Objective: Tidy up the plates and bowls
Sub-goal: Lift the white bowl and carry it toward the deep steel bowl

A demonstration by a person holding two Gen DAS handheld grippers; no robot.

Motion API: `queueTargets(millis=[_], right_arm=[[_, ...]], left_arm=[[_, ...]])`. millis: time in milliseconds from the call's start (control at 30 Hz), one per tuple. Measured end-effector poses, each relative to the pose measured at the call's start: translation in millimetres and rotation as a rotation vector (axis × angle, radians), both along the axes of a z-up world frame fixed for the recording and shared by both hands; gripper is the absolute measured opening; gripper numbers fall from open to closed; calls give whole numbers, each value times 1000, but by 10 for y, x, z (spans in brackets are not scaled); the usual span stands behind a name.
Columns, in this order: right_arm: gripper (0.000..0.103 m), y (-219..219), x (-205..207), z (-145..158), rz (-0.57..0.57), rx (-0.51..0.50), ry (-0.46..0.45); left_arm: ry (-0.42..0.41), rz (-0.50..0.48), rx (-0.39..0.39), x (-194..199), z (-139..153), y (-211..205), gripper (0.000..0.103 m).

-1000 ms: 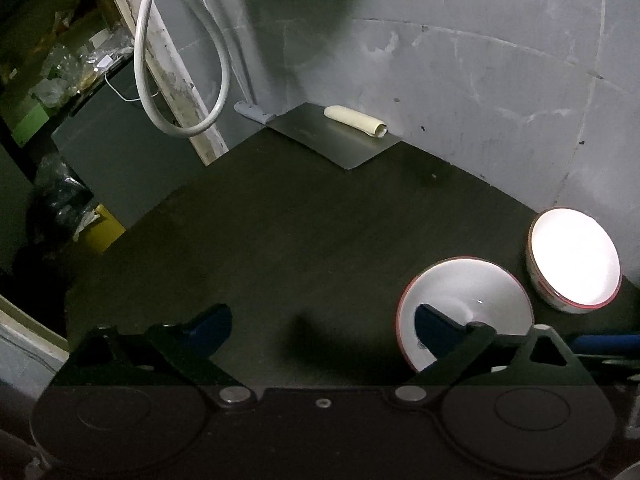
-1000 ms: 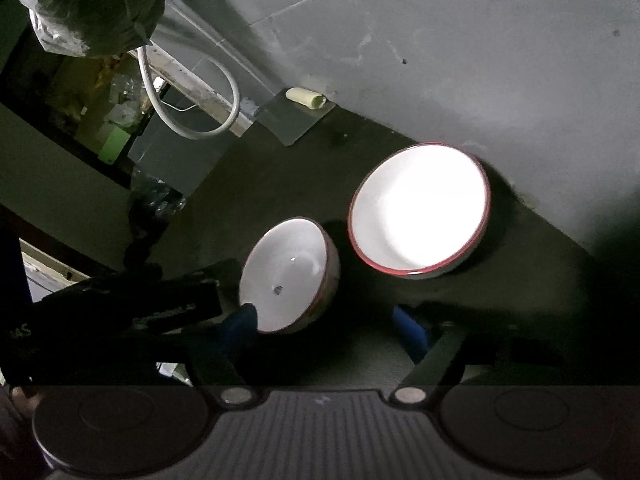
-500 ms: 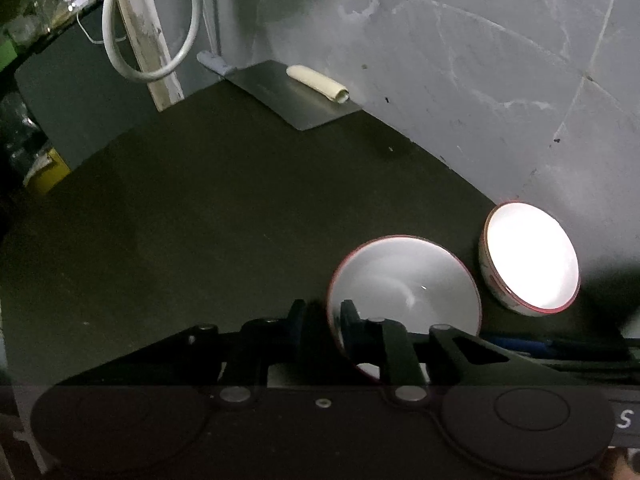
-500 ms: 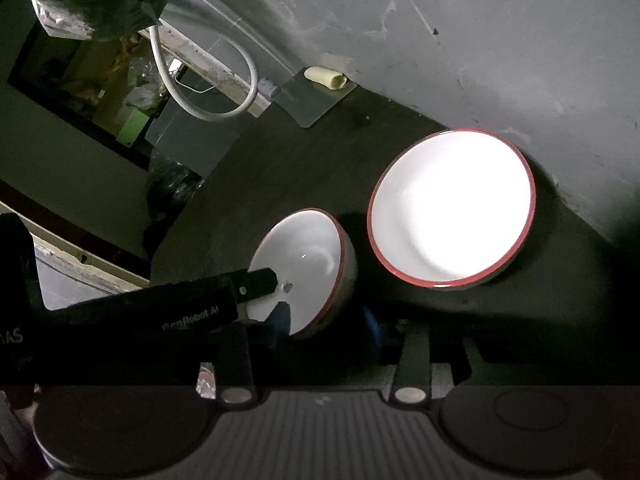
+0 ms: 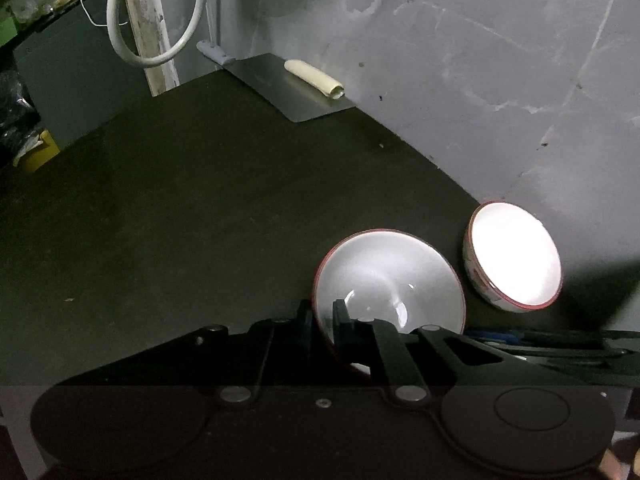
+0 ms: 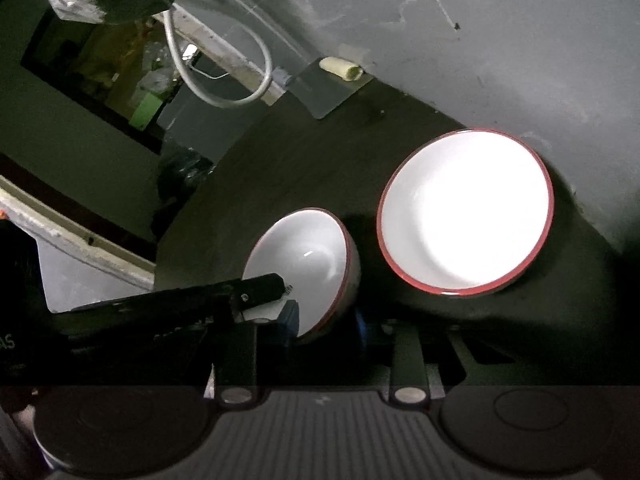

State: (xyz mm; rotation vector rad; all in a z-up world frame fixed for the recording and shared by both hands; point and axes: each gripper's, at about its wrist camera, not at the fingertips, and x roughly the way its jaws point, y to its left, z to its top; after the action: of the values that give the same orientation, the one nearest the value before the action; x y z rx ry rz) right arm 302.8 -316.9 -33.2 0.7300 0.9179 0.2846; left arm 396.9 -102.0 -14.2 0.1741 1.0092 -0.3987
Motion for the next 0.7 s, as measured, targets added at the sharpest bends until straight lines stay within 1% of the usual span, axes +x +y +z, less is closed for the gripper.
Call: queueTargets(millis=[200,333,400,600,700], right_arm=[[33,59,-159,159,17,-29,-77],[32,74,-330,296,21,-39,-119],[32,80,-426,361,18,-49,-138],[32,120,-826,589,-16,-97,-183],[32,161,-1030,687,-36,-119,-190]], left_arm=[[-56,-5,-27,-158,164,74,10],[-98,-30,-25,-337,279,111,10],[-115,-43,-36,-427,330,129,10],[-143,-80,-92,-740,479,208,10],[-153,-106,-112,-902,533,234,10]])
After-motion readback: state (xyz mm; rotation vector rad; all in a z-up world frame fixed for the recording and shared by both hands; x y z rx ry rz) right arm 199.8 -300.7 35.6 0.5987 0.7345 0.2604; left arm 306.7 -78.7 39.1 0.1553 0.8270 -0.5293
